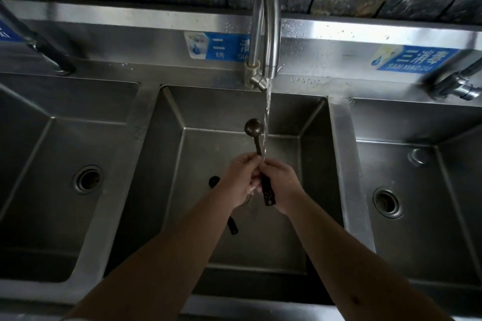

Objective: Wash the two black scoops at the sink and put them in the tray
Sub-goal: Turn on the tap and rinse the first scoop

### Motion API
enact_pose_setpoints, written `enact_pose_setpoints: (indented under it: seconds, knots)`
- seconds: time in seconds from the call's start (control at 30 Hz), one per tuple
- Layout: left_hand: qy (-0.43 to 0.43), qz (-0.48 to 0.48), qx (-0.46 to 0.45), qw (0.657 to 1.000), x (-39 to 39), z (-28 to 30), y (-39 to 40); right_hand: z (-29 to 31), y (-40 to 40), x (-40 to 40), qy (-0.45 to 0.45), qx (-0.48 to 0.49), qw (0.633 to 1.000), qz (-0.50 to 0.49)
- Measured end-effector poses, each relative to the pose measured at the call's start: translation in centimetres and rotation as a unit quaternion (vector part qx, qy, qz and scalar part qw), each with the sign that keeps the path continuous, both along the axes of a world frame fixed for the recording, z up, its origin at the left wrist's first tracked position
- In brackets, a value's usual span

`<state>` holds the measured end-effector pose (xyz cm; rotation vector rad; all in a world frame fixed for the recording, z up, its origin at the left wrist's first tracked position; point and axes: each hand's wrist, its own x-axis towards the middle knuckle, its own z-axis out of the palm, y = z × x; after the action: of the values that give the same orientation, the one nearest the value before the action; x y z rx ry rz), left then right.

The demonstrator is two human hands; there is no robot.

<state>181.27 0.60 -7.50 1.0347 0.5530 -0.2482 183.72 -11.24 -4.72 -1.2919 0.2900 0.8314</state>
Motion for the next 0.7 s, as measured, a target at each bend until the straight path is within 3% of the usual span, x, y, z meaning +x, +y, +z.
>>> enact_pose_setpoints:
  seconds: [0.33, 0.43, 0.6, 0.7]
  knots:
    - [-0.038, 0.067, 0.051, 0.996, 6.5, 6.1, 2.3, 5.2, 3.8, 5.4, -0.045, 0.125, 0.991, -0.032]
    - [-0.035, 0.084, 0.044, 0.995, 6.8, 6.5, 2.1, 5.4, 3.6, 5.5, -0.018, 0.155, 0.987, -0.037]
    - [0.002, 0.065, 0.010, 0.998, 4.2, 4.2, 1.0, 3.0, 1.0, 2.0, 0.047, 0.122, 0.991, -0.014]
    - [0.007, 0.059, -0.011, 0.998, 1.8, 2.6, 0.0, 1.2, -1.1, -1.2, 0.063, 0.005, 0.998, -0.004]
